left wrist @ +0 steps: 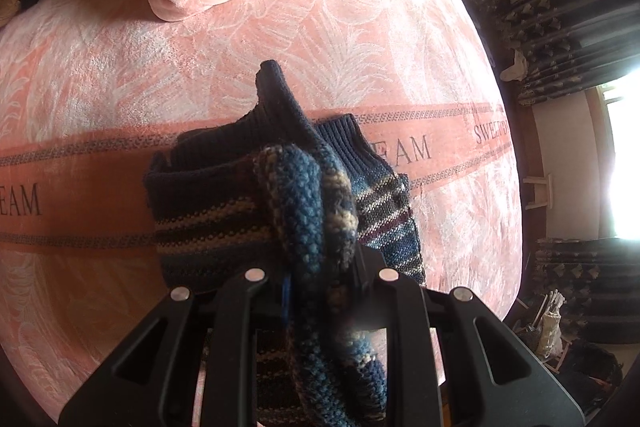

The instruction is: Fold small clothes

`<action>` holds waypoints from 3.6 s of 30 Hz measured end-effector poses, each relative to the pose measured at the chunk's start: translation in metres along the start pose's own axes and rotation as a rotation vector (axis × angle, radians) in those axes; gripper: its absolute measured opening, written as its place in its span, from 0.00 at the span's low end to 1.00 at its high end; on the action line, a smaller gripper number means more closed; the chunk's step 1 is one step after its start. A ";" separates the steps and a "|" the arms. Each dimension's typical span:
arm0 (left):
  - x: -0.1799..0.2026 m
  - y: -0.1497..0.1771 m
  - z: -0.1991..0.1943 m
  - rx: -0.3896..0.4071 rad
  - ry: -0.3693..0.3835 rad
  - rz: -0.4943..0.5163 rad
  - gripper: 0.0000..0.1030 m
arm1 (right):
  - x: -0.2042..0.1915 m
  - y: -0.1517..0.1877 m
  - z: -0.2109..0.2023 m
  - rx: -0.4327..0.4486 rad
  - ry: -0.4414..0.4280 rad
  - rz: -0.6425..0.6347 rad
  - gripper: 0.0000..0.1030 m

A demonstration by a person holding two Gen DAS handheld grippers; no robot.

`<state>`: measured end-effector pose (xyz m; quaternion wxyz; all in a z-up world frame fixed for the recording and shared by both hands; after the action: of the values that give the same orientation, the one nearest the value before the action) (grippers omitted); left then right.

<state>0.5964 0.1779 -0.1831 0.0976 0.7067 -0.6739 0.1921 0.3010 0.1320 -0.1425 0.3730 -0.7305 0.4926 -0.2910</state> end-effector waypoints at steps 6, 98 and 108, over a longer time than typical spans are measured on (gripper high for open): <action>0.021 -0.001 0.022 -0.023 -0.014 0.015 0.19 | 0.021 0.012 0.000 -0.018 0.012 0.033 0.19; -0.007 0.143 0.077 0.164 0.525 -0.027 0.71 | 0.255 0.081 0.183 -0.560 -0.782 0.785 0.49; 0.001 0.149 0.089 0.118 0.603 -0.034 0.69 | 0.281 0.112 0.183 -0.549 -0.669 0.753 0.15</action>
<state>0.4612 0.1308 -0.2819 0.2555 0.6334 -0.5903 0.4303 0.4869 -0.1107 -0.3210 0.3830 -0.6272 0.6315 0.2475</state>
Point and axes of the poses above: each gripper's, at about its wrist camera, not at the fingertips, and z roughly the way its jaws point, x to its right, y to its underside, the point moved 1 cm from there along z, roughly the way its jaws point
